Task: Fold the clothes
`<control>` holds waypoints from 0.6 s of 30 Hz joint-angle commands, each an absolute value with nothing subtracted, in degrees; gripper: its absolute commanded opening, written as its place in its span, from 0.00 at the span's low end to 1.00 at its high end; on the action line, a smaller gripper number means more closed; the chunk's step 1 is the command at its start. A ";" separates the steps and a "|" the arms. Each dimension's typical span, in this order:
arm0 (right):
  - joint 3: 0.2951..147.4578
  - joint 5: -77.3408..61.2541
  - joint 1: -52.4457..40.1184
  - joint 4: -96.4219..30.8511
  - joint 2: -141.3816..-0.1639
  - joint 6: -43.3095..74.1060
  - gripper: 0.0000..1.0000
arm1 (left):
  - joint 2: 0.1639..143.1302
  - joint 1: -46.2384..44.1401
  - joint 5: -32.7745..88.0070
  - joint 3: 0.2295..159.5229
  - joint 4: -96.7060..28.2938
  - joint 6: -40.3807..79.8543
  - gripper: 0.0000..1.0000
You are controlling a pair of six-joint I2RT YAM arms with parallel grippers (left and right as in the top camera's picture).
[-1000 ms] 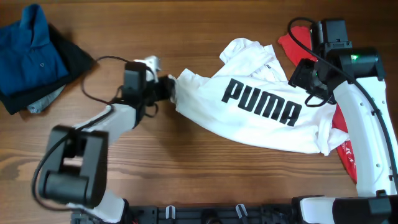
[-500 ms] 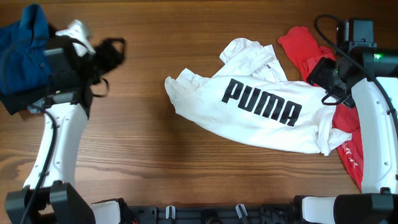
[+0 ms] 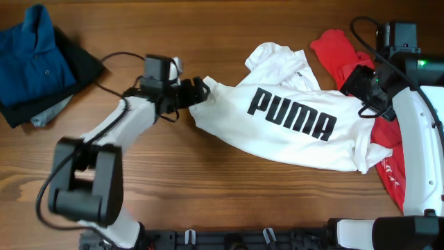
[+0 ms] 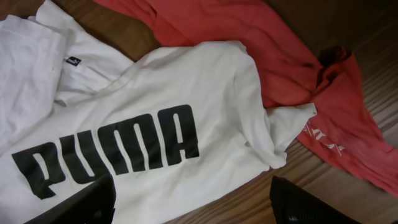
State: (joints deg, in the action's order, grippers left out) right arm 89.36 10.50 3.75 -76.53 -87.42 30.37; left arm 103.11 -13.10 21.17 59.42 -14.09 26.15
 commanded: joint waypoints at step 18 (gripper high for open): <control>89.52 10.24 3.88 -76.77 -86.46 29.93 0.80 | 98.50 -4.05 14.13 66.76 -3.60 23.51 0.04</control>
State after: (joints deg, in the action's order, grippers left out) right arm 89.36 10.50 3.75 -76.73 -87.42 30.37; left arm 106.61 -11.44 18.72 60.58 -4.40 27.70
